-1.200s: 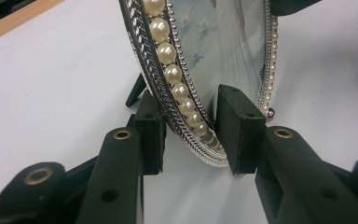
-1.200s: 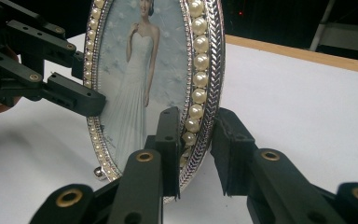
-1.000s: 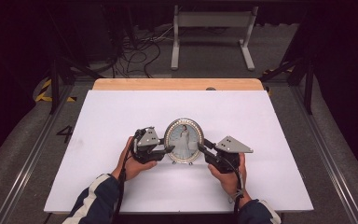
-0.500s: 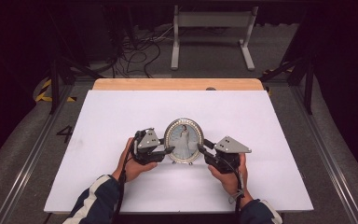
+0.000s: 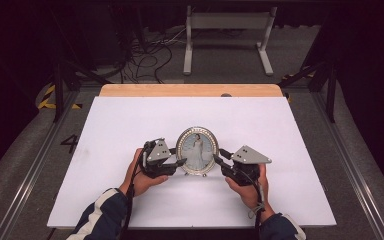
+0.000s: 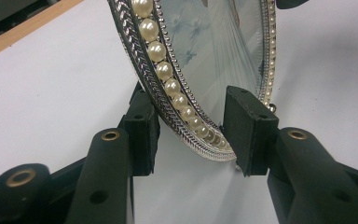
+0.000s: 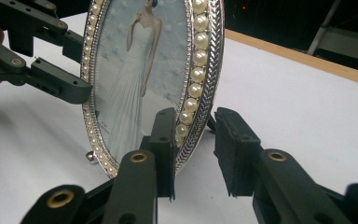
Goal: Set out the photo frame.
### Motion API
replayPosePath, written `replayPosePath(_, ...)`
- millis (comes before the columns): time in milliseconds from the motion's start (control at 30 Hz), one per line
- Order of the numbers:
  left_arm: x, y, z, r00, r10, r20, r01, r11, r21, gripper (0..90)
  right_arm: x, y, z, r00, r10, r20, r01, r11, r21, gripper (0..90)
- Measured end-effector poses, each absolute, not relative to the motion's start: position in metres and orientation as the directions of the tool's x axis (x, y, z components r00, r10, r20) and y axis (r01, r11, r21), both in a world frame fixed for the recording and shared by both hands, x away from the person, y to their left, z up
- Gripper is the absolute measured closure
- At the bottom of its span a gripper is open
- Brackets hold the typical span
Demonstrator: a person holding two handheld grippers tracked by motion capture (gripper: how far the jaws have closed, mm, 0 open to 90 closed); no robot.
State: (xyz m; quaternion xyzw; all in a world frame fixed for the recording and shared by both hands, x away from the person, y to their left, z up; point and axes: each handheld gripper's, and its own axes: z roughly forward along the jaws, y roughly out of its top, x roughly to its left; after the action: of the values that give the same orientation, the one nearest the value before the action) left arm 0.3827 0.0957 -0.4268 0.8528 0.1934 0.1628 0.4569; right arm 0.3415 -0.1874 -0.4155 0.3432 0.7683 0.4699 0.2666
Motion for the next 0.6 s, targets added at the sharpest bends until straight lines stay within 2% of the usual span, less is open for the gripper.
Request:
replayPosePath(167, 0.3798, 0.0975, -0.4228, 0.867, 0.487, 0.110, 0.174, -0.502, 0.847, 52.0, 0.3413, -0.1877, -0.4135, -0.622, 0.778, -0.091, 0.275, 0.326, 0.904, 68.3)
replayPosePath(600, 0.3748, 0.1016, -0.4172, 0.861, 0.491, 0.131, 0.159, -0.504, 0.849, 50.5, 0.3426, -0.1917, -0.4110, -0.630, 0.770, -0.100, 0.277, 0.343, 0.897, 65.9)
